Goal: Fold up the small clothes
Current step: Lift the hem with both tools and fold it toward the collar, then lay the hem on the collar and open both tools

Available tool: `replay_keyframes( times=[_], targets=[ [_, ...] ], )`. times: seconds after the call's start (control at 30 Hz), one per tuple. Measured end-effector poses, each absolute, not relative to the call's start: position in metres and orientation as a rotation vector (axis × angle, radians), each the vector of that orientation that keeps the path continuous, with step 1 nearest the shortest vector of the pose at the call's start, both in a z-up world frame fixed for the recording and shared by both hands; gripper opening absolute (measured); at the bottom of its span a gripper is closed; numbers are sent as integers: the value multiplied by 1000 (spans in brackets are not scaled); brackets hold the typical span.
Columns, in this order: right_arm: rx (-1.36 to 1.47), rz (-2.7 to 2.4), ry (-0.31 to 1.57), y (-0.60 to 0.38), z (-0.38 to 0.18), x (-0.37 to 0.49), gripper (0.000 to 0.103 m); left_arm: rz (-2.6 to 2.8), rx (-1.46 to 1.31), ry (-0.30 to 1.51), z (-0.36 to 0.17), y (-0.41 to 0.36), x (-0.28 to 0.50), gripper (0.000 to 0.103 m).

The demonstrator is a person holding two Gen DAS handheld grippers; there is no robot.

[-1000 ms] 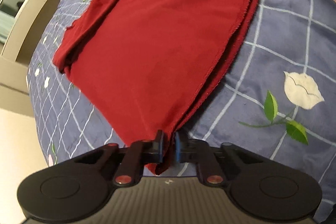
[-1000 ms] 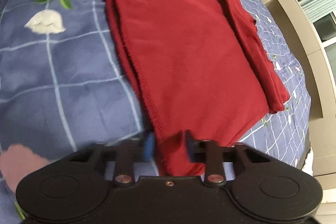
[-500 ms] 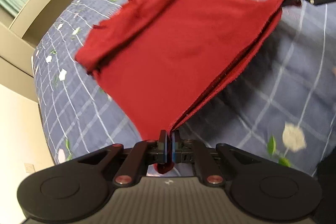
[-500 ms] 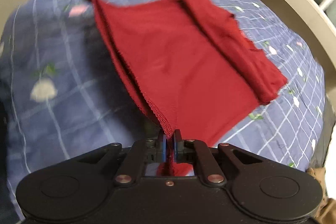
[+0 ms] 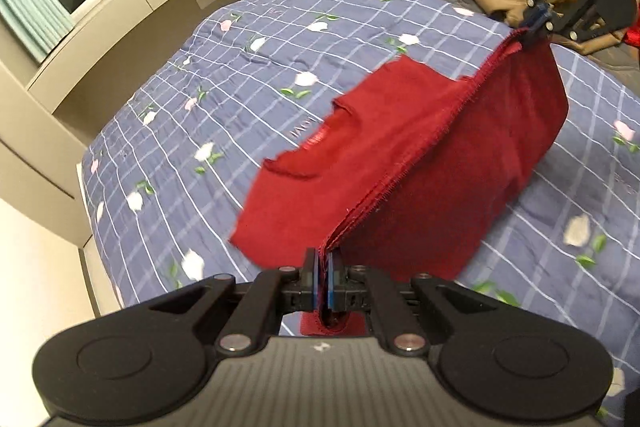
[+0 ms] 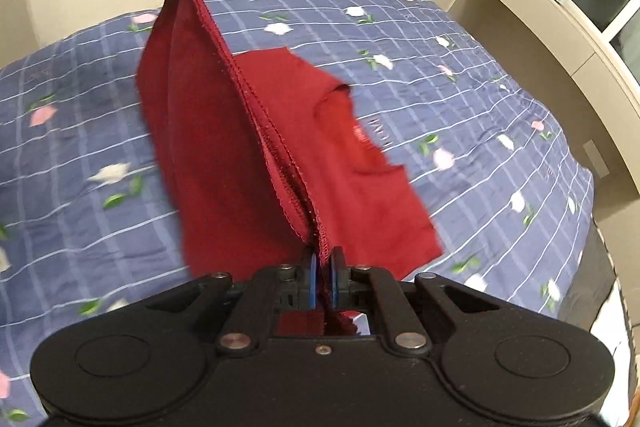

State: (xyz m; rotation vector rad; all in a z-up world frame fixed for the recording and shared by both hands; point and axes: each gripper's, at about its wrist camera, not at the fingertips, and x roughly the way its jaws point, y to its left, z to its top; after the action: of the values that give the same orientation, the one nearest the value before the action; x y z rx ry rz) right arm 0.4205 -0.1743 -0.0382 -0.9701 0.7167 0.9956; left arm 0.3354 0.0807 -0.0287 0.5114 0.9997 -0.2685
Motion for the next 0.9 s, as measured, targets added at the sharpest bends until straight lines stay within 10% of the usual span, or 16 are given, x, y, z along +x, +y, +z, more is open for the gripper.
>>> replay_keyframes(
  times=[0.9],
  targets=[
    [-1018, 831, 886, -85, -198, 633, 7, -100, 320, 1231, -206, 153, 559, 3]
  ],
)
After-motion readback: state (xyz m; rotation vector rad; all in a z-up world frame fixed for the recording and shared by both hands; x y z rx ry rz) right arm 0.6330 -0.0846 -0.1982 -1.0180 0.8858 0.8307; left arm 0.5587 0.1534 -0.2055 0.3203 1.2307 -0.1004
